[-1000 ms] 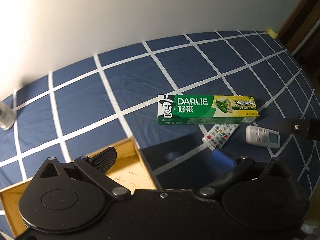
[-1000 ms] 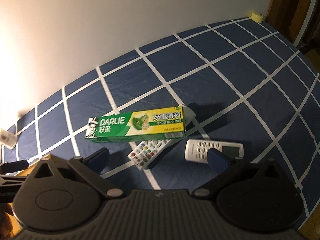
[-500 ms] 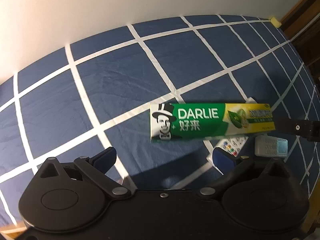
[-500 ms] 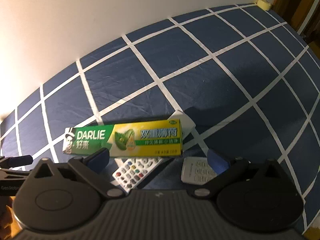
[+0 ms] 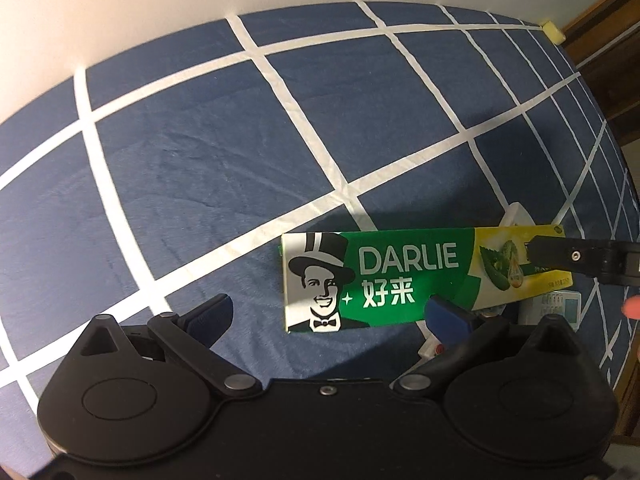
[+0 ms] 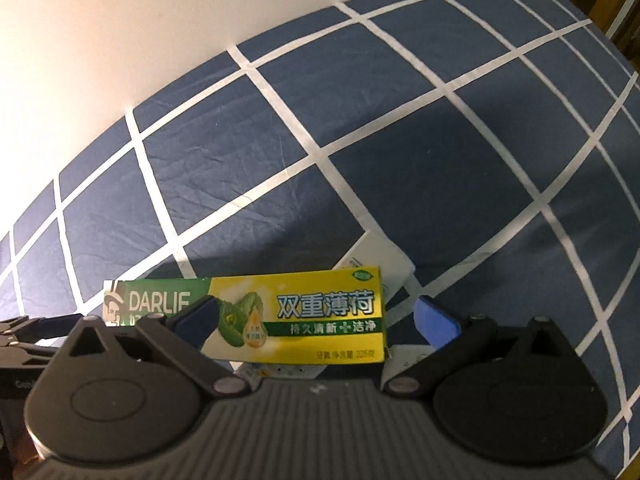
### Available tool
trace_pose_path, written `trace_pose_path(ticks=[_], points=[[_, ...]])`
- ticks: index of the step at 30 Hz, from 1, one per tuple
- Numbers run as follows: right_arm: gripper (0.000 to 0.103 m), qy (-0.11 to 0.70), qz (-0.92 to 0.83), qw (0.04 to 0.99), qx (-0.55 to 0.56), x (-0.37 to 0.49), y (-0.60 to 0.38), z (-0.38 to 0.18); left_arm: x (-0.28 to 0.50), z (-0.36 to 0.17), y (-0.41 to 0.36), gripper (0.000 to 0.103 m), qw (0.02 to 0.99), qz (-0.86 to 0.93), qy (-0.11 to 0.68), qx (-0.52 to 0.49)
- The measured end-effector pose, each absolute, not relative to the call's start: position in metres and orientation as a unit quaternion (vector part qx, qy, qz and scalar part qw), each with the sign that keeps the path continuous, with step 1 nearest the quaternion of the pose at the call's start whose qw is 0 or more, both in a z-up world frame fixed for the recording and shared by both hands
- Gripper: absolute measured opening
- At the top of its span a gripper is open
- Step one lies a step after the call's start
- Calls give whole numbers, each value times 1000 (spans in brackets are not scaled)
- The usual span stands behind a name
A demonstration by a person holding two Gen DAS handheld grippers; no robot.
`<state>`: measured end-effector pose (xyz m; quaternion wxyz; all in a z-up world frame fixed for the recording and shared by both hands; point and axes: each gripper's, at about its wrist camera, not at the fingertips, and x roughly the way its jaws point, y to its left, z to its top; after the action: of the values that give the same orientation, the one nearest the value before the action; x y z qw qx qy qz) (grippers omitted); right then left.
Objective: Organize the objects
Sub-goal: 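Close the right gripper on the green DARLIE toothpaste box and lift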
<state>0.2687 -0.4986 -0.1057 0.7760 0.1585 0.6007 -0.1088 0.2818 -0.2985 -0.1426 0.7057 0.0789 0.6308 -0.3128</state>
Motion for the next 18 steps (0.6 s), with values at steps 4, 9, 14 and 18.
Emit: trace_pose_path(ticks=[4, 9, 14, 18], points=[[103, 607, -108, 771, 157, 273, -496, -114, 285, -150, -300, 103, 696, -319, 639, 67], [103, 613, -101, 767, 160, 277, -493, -123, 287, -157, -304, 103, 691, -324, 644, 58], [103, 615, -100, 765, 162, 279, -491, -128, 289, -160, -306, 103, 686, -330, 647, 48], [103, 616, -101, 765, 159, 279, -490, -130, 286, -161, -311, 103, 685, -335, 645, 48]])
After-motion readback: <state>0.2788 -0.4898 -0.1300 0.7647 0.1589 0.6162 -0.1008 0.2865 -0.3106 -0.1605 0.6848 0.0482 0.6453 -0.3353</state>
